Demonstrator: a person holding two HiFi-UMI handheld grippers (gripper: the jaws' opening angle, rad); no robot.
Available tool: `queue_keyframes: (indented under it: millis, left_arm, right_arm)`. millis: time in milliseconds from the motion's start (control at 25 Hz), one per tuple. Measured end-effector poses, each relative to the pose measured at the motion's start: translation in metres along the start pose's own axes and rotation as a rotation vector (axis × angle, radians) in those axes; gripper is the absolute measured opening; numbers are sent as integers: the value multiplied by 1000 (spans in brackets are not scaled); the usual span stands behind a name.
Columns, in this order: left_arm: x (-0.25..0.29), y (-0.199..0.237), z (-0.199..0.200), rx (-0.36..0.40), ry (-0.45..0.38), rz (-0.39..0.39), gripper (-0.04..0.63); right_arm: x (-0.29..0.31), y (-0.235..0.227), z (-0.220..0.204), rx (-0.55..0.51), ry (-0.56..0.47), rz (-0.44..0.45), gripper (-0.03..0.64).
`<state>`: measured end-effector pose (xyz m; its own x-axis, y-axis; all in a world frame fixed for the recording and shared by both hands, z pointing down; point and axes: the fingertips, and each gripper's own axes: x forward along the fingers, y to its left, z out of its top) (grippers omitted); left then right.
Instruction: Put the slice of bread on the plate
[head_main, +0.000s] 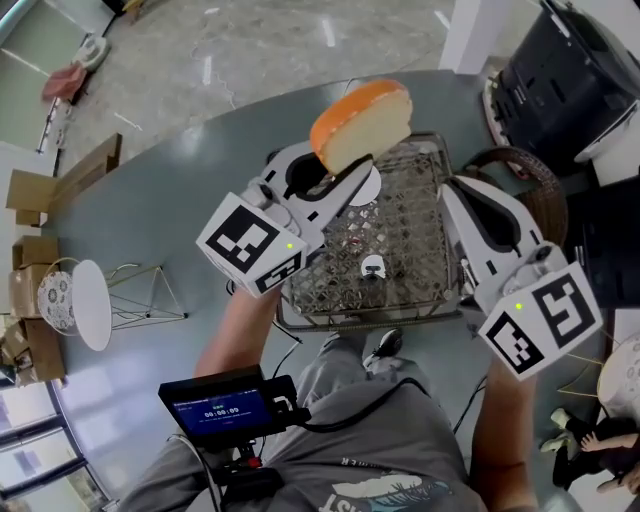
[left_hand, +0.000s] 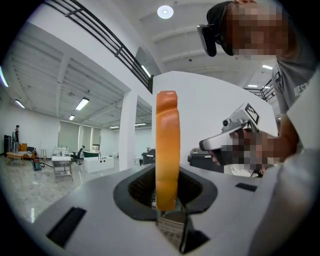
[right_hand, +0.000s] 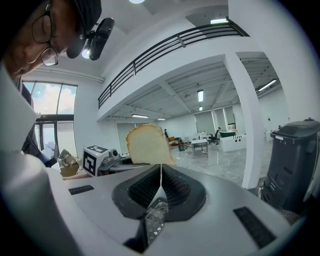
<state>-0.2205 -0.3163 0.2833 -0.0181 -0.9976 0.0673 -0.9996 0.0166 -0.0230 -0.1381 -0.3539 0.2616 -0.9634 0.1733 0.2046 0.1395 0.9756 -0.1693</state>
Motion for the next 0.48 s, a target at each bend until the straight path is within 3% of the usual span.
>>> queue_keyframes:
  millis: [480]
  left_arm:
    - [13,35,-52,-19,89,18,91]
  right_arm:
    - [30,-7,-20,22,44,4,9]
